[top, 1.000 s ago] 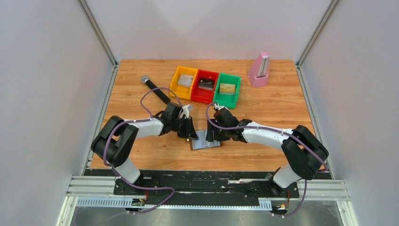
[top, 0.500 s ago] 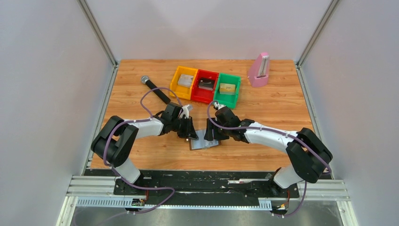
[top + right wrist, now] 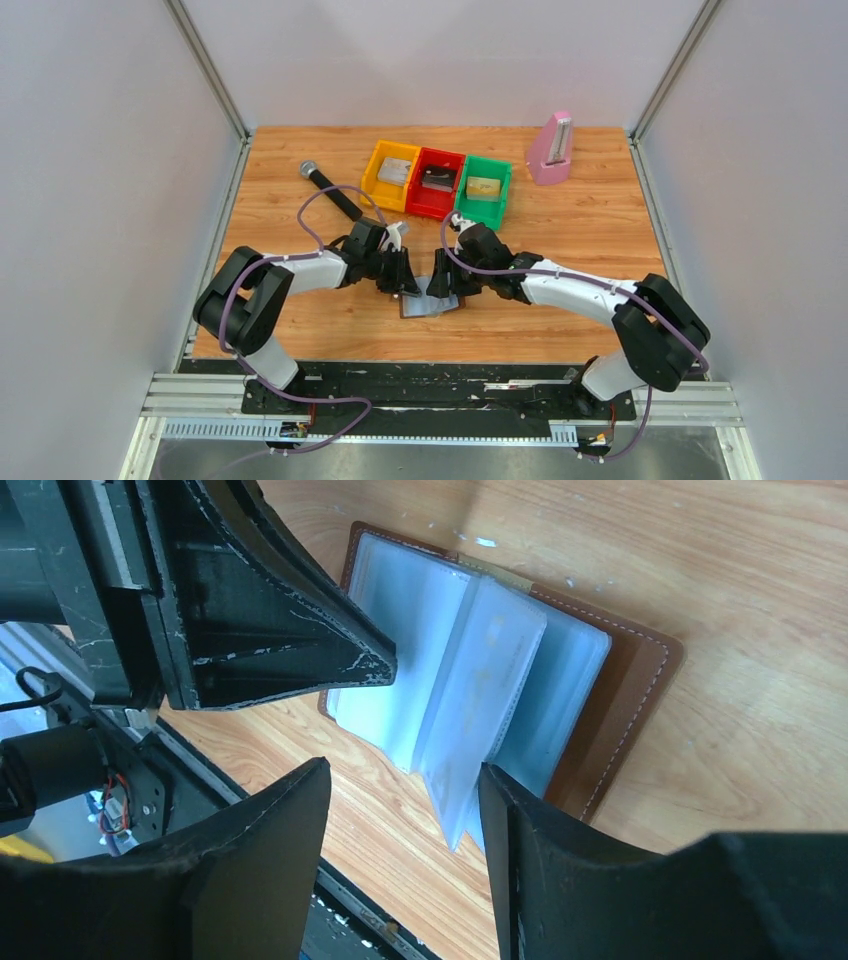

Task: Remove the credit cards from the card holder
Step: Remove the credit card from the card holder.

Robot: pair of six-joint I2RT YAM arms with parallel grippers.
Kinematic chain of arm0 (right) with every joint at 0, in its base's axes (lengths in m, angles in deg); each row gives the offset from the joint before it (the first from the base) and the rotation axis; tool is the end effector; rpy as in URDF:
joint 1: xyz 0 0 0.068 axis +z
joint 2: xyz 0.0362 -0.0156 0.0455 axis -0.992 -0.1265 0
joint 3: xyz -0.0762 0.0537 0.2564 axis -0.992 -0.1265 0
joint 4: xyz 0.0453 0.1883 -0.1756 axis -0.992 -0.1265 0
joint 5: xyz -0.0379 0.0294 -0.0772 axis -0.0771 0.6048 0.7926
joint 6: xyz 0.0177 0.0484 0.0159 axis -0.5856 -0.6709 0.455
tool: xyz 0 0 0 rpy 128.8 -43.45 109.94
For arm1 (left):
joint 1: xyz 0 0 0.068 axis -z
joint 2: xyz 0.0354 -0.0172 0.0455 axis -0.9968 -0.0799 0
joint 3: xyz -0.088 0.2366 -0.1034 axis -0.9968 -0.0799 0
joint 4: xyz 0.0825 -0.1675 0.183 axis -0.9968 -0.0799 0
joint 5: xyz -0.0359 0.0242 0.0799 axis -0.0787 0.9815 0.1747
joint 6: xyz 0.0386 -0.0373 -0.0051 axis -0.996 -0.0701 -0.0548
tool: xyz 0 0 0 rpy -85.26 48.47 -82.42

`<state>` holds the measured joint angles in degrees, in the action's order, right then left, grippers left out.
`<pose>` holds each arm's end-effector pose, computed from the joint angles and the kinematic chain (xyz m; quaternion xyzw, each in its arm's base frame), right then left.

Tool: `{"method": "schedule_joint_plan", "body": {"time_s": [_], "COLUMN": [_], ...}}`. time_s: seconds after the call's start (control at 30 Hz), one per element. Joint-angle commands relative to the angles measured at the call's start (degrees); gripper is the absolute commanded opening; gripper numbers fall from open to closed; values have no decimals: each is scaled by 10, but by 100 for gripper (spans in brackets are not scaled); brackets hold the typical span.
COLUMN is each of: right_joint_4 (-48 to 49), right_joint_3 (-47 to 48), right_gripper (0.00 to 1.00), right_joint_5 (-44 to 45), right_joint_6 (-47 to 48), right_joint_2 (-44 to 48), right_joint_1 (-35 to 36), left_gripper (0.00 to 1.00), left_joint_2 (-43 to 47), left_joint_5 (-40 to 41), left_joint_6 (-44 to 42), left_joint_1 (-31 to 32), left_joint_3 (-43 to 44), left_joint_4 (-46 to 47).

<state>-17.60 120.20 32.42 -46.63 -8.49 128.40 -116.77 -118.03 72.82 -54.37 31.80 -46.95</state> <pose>0.2044 0.2174 0.1916 -0.1210 0.9240 0.2861 0.2229 0.2465 -0.1698 0.1379 0.0615 0.9127 -0.3835 0.1266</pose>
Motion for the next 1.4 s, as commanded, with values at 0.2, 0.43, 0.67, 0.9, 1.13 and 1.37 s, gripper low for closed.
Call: {"method": "schedule_joint_plan", "body": {"time_s": [0.2,0.43,0.67,0.9,1.13,1.37], "right_joint_4": [51,58,59,58,52,36], "right_joint_3": [42,70,96,129,150,134], "right_gripper": [57,58,58,58,62,48], "right_joint_5": [-49,-50,-45,-59,-80,-44], "right_joint_6": [-23,-26,-25,-25,-15,-21], "right_joint_2": [-33,-54,-83,-122,-140,-139], "right_joint_1": [13,20,25,32,32,21], "left_gripper": [25,25,25,27,29,28], "left_joint_2": [80,110,153,184,173,165], "left_joint_5": [57,121,192,189,162,61], "left_joint_6": [24,23,19,15,8,-11], "left_joint_1": [0,-9,-43,-80,-90,-89], "left_joint_3": [-19,-7,-6,-14,-15,-25], "left_joint_4": [-28,-109,-179,-191,-176,-109]}}
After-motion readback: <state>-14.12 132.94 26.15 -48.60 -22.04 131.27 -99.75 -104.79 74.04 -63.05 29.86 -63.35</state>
